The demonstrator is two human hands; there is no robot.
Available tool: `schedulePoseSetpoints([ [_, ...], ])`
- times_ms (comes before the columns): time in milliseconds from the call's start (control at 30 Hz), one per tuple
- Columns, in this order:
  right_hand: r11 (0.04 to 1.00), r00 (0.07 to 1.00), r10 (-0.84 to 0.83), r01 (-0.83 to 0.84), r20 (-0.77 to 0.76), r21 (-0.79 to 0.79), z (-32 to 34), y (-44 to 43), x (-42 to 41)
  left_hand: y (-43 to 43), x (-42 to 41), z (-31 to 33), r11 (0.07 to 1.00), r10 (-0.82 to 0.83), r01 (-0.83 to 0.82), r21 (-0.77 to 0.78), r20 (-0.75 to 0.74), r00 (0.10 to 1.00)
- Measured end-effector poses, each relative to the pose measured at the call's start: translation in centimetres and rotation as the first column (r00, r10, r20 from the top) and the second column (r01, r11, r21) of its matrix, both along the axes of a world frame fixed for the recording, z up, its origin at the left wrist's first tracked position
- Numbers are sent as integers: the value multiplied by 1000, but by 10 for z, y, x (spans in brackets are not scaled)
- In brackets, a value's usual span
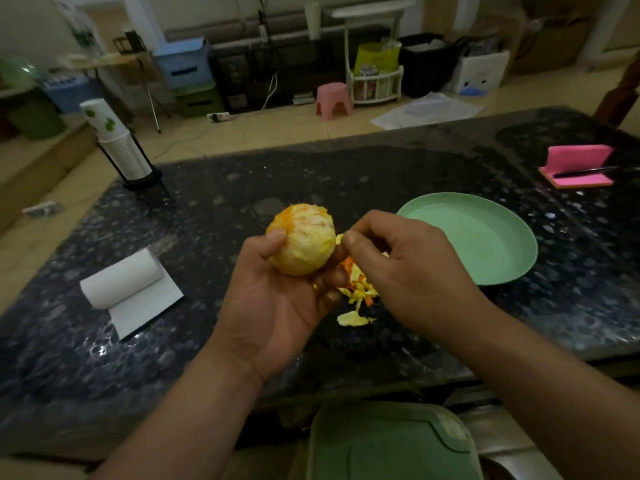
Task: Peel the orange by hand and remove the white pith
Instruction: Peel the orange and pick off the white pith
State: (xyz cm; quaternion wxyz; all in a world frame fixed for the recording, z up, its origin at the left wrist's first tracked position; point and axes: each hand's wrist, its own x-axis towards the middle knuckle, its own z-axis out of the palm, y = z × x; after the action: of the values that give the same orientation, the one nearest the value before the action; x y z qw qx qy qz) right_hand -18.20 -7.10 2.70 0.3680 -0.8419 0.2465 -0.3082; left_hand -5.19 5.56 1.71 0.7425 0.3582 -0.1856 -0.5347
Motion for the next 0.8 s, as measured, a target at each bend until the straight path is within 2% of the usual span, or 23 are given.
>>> schedulePoseSetpoints([
  [200, 999, 993, 29, -34, 114, 43, 9, 5, -1, -1, -2, 1, 1000, -16, 15, 3, 51, 999],
  [500, 967, 997, 63, -53, 34, -249, 6, -2, -6, -4, 3, -7, 991, 76, -105, 87, 286, 955],
  [667, 902, 998, 29, -52, -61, -429, 5, -4, -6, -6, 6, -14, 956, 174, -256, 145, 423, 889],
  [800, 853, 995, 7, -60, -104, -519, 6, -4, -5, -5, 6, -15, 950, 173, -273, 150, 475, 863],
])
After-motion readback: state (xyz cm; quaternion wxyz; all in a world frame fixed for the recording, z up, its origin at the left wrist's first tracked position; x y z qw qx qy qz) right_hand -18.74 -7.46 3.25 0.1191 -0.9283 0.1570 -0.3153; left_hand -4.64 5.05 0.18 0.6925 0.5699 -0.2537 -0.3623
